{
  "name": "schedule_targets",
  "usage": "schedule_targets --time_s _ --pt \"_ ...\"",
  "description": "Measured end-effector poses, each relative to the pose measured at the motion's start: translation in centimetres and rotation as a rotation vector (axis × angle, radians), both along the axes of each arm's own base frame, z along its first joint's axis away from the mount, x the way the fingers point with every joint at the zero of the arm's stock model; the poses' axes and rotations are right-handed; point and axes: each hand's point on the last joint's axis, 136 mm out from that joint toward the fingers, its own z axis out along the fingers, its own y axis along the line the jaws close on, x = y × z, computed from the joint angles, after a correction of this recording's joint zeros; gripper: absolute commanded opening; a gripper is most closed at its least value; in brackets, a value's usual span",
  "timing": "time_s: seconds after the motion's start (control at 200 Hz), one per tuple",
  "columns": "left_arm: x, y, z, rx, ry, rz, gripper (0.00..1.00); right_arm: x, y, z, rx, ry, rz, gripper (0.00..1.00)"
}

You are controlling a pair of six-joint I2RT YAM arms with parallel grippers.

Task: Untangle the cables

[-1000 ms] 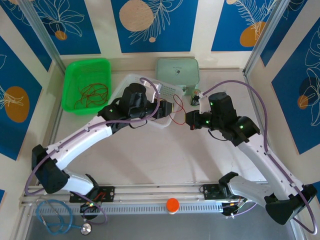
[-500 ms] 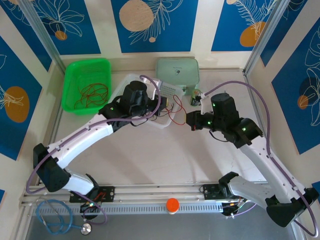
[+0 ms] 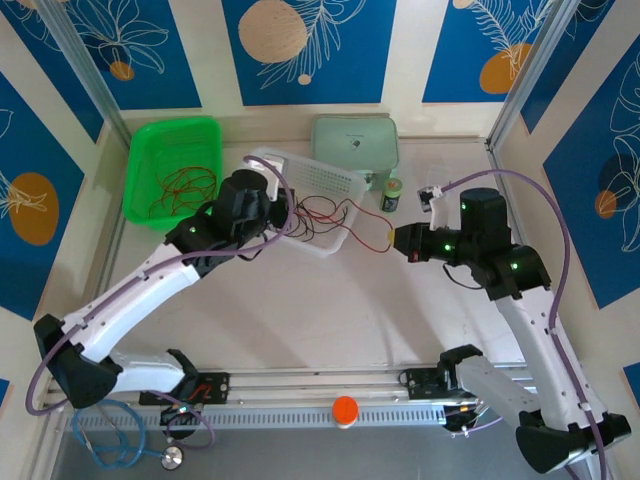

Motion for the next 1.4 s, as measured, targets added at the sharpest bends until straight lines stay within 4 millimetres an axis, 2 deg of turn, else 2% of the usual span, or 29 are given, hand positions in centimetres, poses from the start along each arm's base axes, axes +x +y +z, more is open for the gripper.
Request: schedule_targets --time_s 0.16,0.235,0.4,0.535,0.605,0.71,0.825,0.875,1.01,1.06,1.146,1.236,1.306,1.401 --pt "2.8 4.8 -0.4 0.106 -0.042 0.157 0.0 -1.5 1.1 -0.8 0.008 0.081 0.124 0.0" --pt "3.8 6.3 -0.7 0.151 -0.062 0.194 0.0 -2.1 1.3 -0.7 0.013 0.085 0.161 0.0" --pt "5.4 6.2 -0.2 0.209 -0.143 0.184 0.0 -3.2 1.9 0.0 0.034 0.066 0.229 0.0" --pt "6.5 5.9 0.9 0.237 -0.2 0.166 0.0 -3.3 2.3 -0.6 0.003 0.073 0.242 0.0" --pt "7.0 5.5 2.4 0.243 -0.232 0.153 0.0 -3.2 2.6 -1.6 -0.044 0.089 0.243 0.0" --pt "7.3 4.9 6.8 0.219 -0.317 0.13 0.0 -2.8 3.8 -3.5 -0.131 0.111 0.252 0.0" --pt "6.6 4.3 11.4 0.171 -0.407 0.087 0.0 -1.8 5.4 -4.9 -0.2 0.081 0.24 0.0" --pt "6.2 4.1 12.6 0.161 -0.432 0.07 0.0 -1.2 5.9 -5.2 -0.216 0.059 0.216 0.0" --pt "5.2 4.0 13.9 0.143 -0.464 0.036 0.0 0.1 6.5 -6.3 -0.227 0.013 0.13 0.0" --pt "4.7 4.1 14.4 0.136 -0.475 0.024 0.0 0.5 6.9 -6.6 -0.219 -0.008 0.111 0.07" --pt "3.8 4.5 15.5 0.134 -0.504 0.018 0.0 0.7 7.6 -7.0 -0.203 -0.029 0.092 0.38" --pt "3.0 6.7 18.3 0.125 -0.578 0.079 0.0 0.2 7.6 -8.4 -0.225 0.003 0.083 0.59" --pt "2.2 8.4 20.7 0.127 -0.64 0.134 0.0 0.1 7.6 -8.8 -0.227 0.016 0.078 0.65" --pt "1.1 10.2 24.1 0.15 -0.724 0.207 0.0 0.1 7.5 -8.4 -0.217 0.009 0.072 0.67"
